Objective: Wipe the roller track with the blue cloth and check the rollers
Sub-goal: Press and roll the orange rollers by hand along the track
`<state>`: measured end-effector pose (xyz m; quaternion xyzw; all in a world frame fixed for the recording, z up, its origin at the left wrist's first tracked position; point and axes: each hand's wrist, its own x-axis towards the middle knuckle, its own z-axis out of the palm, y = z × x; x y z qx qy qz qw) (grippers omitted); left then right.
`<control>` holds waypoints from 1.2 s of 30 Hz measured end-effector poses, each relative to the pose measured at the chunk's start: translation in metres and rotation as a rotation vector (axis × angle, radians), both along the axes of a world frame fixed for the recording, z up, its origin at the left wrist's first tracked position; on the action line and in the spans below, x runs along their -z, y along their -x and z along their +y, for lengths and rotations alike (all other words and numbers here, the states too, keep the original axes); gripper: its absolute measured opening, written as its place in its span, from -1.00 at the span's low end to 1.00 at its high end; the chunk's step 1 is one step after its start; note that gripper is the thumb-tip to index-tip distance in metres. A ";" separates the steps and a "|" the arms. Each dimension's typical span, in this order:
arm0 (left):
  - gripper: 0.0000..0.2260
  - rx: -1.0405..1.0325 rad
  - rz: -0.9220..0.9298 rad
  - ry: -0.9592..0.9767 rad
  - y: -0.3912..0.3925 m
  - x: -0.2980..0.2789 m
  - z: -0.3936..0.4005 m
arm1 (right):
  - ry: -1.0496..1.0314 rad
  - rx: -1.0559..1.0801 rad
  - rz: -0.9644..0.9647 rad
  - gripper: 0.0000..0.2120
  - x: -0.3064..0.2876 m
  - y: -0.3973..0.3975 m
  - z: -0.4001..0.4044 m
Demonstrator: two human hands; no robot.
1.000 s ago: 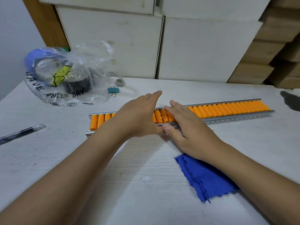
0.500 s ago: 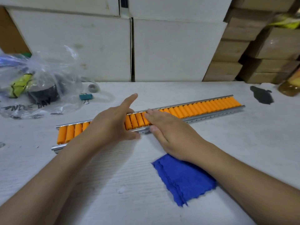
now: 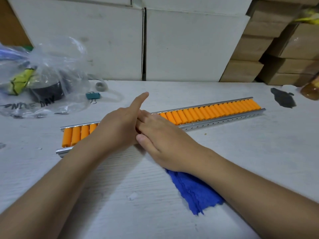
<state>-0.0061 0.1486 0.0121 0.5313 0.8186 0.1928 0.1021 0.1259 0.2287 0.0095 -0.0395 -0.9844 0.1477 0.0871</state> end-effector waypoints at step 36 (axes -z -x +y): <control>-0.22 0.181 0.246 0.108 -0.066 -0.009 0.064 | 0.093 0.199 -0.089 -0.46 0.000 -0.078 0.068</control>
